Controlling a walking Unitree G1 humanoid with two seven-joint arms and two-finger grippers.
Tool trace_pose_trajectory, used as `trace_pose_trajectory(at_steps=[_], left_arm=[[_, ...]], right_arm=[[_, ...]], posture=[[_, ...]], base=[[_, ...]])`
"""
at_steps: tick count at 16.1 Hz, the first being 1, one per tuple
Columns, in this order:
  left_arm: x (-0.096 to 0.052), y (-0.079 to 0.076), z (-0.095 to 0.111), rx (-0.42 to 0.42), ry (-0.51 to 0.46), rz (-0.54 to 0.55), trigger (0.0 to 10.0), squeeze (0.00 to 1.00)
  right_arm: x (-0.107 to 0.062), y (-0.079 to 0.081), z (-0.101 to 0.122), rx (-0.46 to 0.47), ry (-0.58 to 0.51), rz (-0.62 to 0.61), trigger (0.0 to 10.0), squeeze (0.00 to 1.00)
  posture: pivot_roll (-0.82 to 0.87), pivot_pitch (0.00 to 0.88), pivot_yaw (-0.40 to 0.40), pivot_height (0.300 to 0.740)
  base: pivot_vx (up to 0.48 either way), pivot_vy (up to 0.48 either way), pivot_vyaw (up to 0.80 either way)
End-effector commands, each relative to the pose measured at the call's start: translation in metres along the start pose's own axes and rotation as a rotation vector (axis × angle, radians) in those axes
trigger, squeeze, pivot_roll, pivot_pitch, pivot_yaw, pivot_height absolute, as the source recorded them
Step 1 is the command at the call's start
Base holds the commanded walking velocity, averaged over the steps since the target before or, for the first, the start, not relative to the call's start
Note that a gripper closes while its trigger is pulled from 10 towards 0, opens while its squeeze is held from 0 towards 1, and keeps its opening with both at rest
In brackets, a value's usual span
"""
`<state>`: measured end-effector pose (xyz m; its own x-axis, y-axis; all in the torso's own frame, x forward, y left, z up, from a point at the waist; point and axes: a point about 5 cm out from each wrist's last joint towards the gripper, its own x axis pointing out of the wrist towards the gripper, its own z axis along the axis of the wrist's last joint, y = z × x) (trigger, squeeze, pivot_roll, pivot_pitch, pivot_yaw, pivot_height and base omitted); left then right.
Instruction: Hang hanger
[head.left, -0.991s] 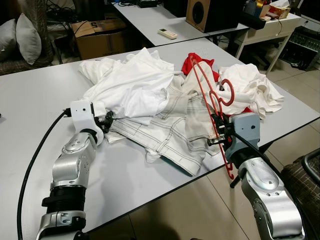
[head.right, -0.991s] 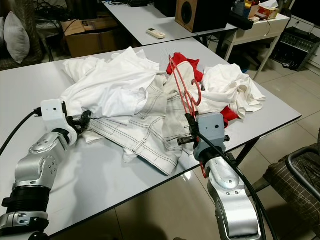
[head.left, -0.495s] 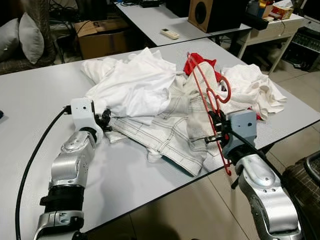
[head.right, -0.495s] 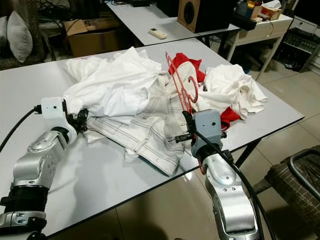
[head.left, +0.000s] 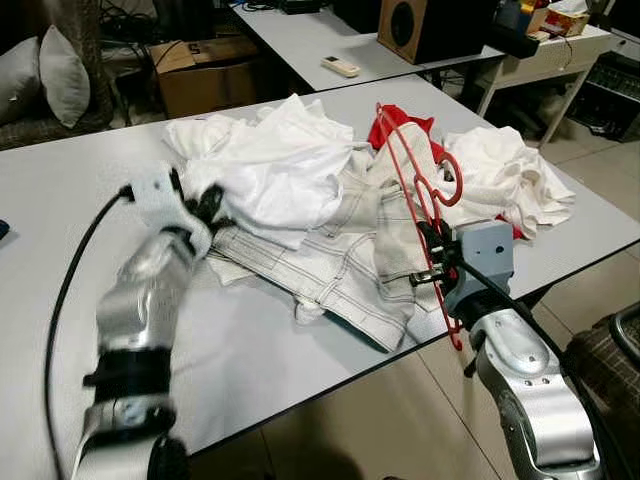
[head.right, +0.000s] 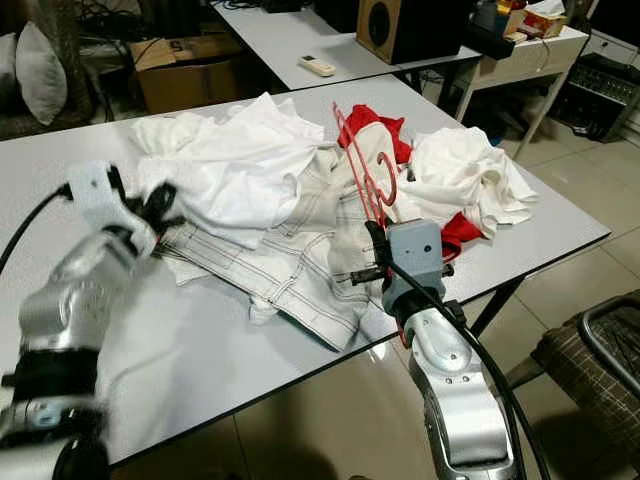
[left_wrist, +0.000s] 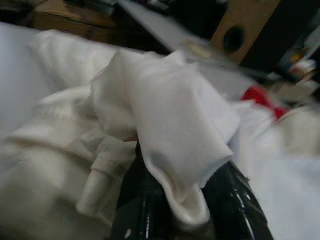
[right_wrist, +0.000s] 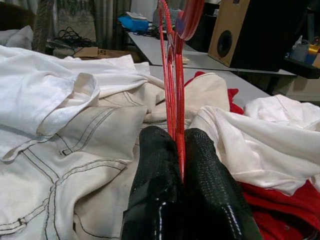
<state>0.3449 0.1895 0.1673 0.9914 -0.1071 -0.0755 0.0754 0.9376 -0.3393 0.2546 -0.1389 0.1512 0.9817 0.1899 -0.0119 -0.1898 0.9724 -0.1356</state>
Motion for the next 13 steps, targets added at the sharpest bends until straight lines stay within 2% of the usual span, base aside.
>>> trace_pose_trajectory(at_steps=[1, 2, 3, 4, 5, 6, 7, 8, 9, 10, 11, 13], left_arm=[[0.004, -0.008, 0.013, -0.018, -0.040, -0.045, 0.0, 0.00], [0.011, -0.016, 0.030, -0.064, -0.094, -0.069, 0.0, 0.00], [0.022, -0.030, 0.061, -0.097, -0.173, -0.133, 0.0, 0.00], [0.027, -0.047, 0.087, -0.063, -0.224, -0.215, 0.0, 0.00], [0.027, -0.055, 0.097, -0.049, -0.239, -0.263, 0.0, 0.00], [0.026, -0.073, 0.114, 0.033, -0.259, -0.378, 0.0, 0.00], [0.026, -0.080, 0.117, 0.080, -0.249, -0.420, 0.0, 0.00], [0.027, -0.088, 0.113, 0.090, -0.218, -0.454, 0.0, 0.00], [0.026, -0.098, 0.100, 0.103, -0.149, -0.508, 0.0, 0.00], [0.025, -0.102, 0.092, 0.122, -0.119, -0.528, 0.0, 0.00], [0.020, -0.111, 0.065, 0.231, -0.018, -0.596, 0.0, 0.00], [0.009, -0.119, 0.041, 0.366, 0.070, -0.716, 0.0, 0.00]], right_arm=[[-0.002, -0.001, -0.003, -0.003, 0.007, -0.011, 10.0, 0.00], [-0.002, -0.001, -0.002, 0.002, 0.004, -0.016, 10.0, 0.00], [-0.002, -0.002, -0.001, 0.001, 0.001, -0.022, 10.0, 0.00], [-0.002, -0.004, -0.001, -0.001, -0.001, -0.027, 10.0, 0.00], [-0.003, -0.005, 0.000, -0.001, -0.003, -0.031, 10.0, 0.00], [-0.005, -0.007, 0.000, 0.002, -0.005, -0.051, 10.0, 0.00], [-0.007, -0.009, 0.000, 0.008, -0.006, -0.067, 10.0, 0.00], [-0.008, -0.011, 0.001, 0.016, -0.016, -0.085, 10.0, 0.00], [-0.011, -0.015, 0.004, 0.031, -0.038, -0.114, 10.0, 0.00], [-0.012, -0.017, 0.005, 0.039, -0.047, -0.128, 10.0, 0.00], [-0.015, -0.027, 0.010, 0.061, -0.084, -0.191, 10.0, 0.00], [-0.018, -0.037, 0.013, 0.083, -0.104, -0.247, 10.0, 0.00]], posture=[[-0.05, 0.000, 0.031, 0.740], [-0.05, 0.000, 0.032, 0.740], [-0.06, 0.000, 0.035, 0.740], [-0.06, 0.000, 0.041, 0.740], [-0.06, 0.000, 0.043, 0.740], [-0.06, 0.000, 0.051, 0.740], [-0.07, 0.000, 0.055, 0.740], [-0.07, 0.000, 0.061, 0.740], [-0.08, 0.000, 0.066, 0.740], [-0.08, 0.000, 0.067, 0.740], [-0.08, 0.000, 0.068, 0.740], [-0.08, 0.000, 0.061, 0.740]], base=[[0.000, 0.000, 0.00], [0.000, 0.000, 0.00], [0.000, 0.000, 0.00], [0.000, 0.000, 0.00], [0.000, 0.000, 0.00], [0.000, 0.000, 0.00], [0.000, 0.000, 0.00], [0.000, 0.000, 0.00], [0.000, 0.000, 0.00], [0.000, 0.000, 0.00], [0.000, 0.000, 0.00], [0.000, 0.000, 0.00]])
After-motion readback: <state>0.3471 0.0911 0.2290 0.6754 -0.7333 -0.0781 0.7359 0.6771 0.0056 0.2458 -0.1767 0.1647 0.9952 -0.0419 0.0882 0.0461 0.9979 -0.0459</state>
